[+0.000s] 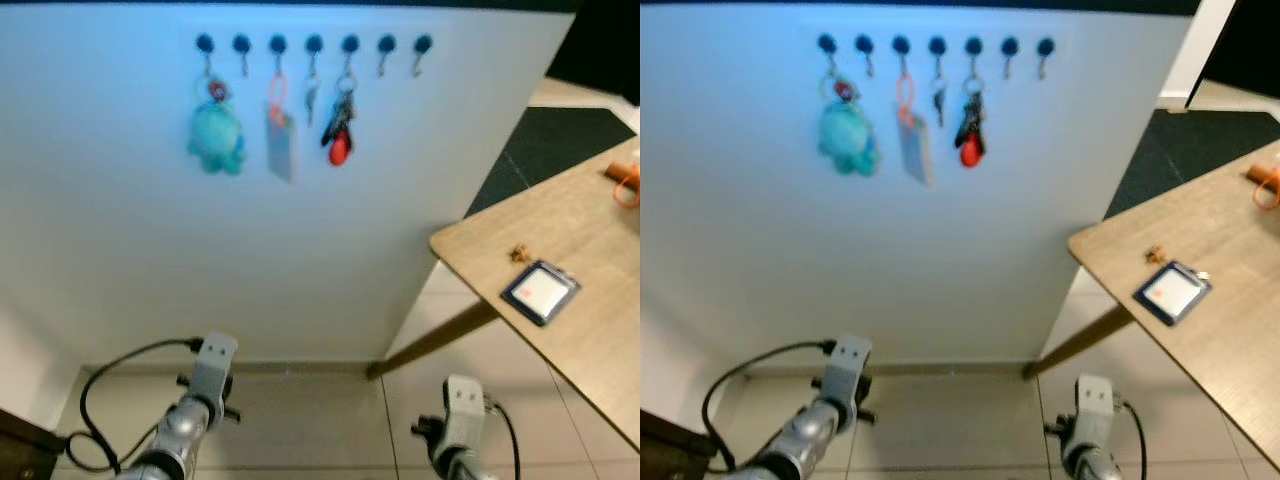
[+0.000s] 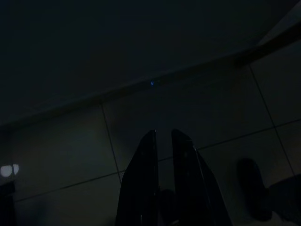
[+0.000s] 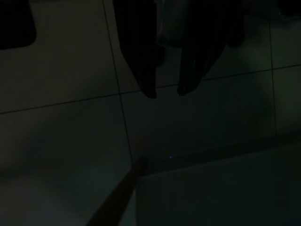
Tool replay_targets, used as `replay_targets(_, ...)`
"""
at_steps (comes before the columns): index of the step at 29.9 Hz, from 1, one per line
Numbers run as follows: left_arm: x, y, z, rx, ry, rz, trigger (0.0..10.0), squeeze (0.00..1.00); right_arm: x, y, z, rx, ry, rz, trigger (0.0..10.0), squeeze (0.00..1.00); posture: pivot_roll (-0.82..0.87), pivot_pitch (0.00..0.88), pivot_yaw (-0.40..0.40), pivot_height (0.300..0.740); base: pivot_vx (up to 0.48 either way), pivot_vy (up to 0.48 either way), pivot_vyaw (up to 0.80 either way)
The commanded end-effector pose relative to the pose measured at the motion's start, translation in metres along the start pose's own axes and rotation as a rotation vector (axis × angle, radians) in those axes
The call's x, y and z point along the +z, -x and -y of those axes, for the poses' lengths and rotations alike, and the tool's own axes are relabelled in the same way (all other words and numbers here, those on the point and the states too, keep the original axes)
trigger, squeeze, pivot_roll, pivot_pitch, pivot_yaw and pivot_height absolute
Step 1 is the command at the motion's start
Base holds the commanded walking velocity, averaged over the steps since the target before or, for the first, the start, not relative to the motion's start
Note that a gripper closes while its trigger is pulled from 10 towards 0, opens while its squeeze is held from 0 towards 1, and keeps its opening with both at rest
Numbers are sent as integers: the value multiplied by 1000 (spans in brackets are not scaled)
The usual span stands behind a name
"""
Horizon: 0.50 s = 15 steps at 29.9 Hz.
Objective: Hang keys on a hook
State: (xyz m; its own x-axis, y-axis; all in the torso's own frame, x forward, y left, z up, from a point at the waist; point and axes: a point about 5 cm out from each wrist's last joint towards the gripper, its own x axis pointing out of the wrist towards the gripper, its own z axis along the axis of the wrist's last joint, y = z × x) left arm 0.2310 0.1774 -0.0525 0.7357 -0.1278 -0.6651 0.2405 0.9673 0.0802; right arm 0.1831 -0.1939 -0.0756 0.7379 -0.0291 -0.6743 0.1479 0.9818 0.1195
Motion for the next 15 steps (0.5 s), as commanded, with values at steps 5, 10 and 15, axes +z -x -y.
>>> replay_targets(5,-4,2,-2,12,4,-4,10000,0,-8,2,-6,16,-10,-26,10000,0,57,46,-16,740,0,0,-678)
replay_targets(10,-1,1,0,8,12,25,10000,0,-9,2,-7,16,-10,-25,10000,0,57,47,-14,740,0,0,-800)
replay_targets(15,2,1,4,-15,-1,45,10000,0,-9,2,-7,13,-11,-26,10000,0,58,48,-13,740,0,0,-800)
